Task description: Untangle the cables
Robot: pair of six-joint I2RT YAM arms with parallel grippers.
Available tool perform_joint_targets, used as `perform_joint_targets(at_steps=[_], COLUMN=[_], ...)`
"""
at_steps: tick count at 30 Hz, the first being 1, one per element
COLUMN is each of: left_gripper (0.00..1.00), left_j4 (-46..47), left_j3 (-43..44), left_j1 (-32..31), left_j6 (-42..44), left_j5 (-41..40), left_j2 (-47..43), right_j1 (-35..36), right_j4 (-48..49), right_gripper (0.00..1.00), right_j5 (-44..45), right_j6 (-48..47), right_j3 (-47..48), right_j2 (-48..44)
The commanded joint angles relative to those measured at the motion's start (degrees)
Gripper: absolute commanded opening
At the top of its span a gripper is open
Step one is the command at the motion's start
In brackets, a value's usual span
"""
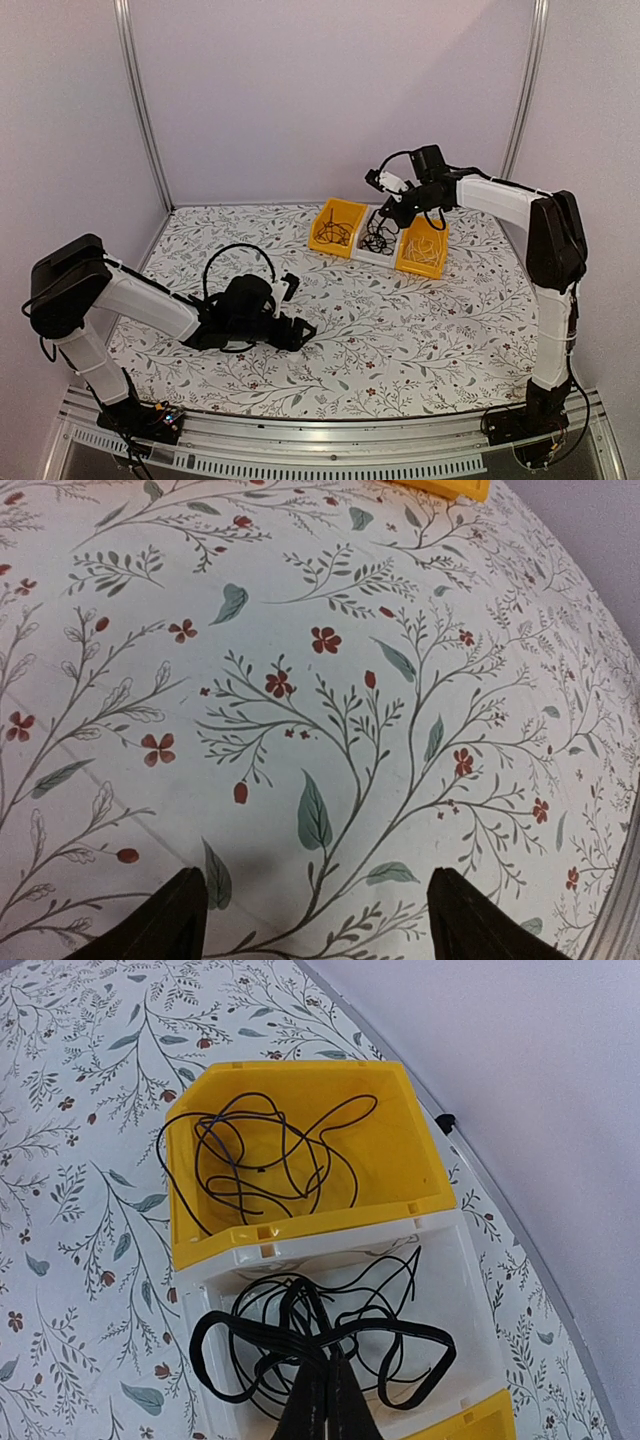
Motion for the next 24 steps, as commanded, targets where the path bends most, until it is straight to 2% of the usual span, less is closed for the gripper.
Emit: perform_joint_targets(at_steps=[1,7,13,17,20,22,24], left_gripper=[0.79,0.79,0.79,0.79,0.8,0.81,0.82], left_j4=[-1.3,-2.1,-3.3,-4.5,-6.8,-11.9,-18.6], left_j3=[0.9,1.0,1.1,1.2,2.6,5.5,9.1], left_j1=[-0.8,-0.9,-1.0,-1.0,-1.0,-1.0,-0.9], left_j6=[1.1,1.1,1.2,1.5,3.5,7.8,12.0], left_j5=[-0.4,-0.4,-0.5,-0.4,-0.6,-3.3,-6.7], left_j2=[-0.2,-0.4,-1.2,-2.4,-3.7,-4.1,-4.2], right_j1=[0.3,0.4,1.0,1.0,1.0,0.7,-0.2], right_j4=[-0.8,-1.4,-2.1,-3.9,-8.8,-11.7,-13.9], right_gripper=[0.0,0.0,0.06,0.16,0.3,0.39,0.43], right_j5=[4.4,7.8,10.0,10.6,11.5,12.7,12.7], right_j6=[-1.1,-1.8,-1.8,-2.3,-3.8,-4.6,-4.6], right_j3=[0.7,2.7,4.5,5.6,7.4,7.5,6.3], right_j2=[3.7,7.4,9.1,7.0,5.1,4.0,2.4])
